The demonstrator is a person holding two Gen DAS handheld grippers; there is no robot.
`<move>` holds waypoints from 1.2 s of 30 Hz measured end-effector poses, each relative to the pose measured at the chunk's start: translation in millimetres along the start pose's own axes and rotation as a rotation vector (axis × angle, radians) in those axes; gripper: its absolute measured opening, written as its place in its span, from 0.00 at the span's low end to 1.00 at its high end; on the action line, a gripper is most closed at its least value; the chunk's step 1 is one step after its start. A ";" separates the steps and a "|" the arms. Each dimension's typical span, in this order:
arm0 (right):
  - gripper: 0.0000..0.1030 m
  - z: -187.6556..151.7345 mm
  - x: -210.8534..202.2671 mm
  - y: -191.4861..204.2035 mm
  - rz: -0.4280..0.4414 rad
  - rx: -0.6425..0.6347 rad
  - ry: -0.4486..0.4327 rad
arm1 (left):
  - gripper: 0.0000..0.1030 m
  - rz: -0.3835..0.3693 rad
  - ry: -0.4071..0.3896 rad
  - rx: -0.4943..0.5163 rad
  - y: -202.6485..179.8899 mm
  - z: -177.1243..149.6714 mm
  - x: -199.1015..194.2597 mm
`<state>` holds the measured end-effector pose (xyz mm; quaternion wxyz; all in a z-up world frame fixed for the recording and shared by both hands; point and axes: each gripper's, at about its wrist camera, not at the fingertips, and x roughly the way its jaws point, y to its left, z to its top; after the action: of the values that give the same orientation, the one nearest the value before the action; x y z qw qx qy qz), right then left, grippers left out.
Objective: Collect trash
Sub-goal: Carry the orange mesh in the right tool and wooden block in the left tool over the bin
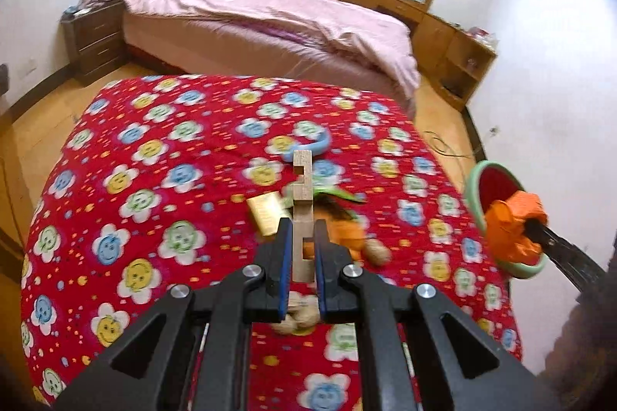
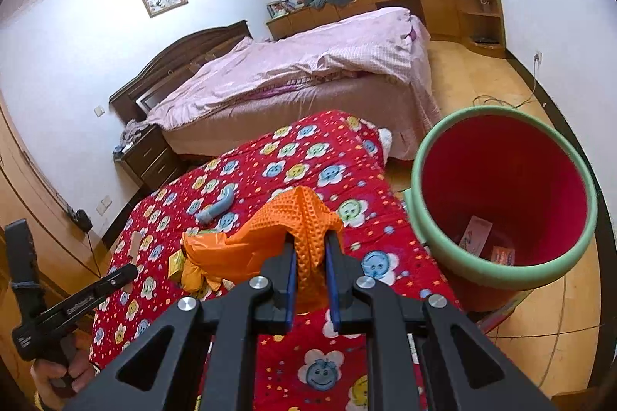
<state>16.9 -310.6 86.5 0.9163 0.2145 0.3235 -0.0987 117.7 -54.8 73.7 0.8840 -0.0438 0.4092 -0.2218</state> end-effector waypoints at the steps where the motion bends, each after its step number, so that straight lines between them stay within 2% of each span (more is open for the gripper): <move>1: 0.14 1.2 -2.3 -2.5 -0.003 0.004 -0.006 | 0.09 -0.013 -0.002 0.010 -5.4 0.8 -1.9; 16: 0.14 14.3 -33.7 -56.9 -0.089 0.084 -0.085 | 0.09 -0.145 -0.005 0.161 -93.2 10.3 1.3; 36: 0.15 10.6 -42.1 -153.8 -0.197 0.249 -0.109 | 0.09 -0.282 0.117 0.353 -224.1 -10.0 73.3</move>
<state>-58.9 -450.4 70.0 0.8848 0.2879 0.2779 -0.2388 72.0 -286.3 73.5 0.8129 0.0676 0.4045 -0.4135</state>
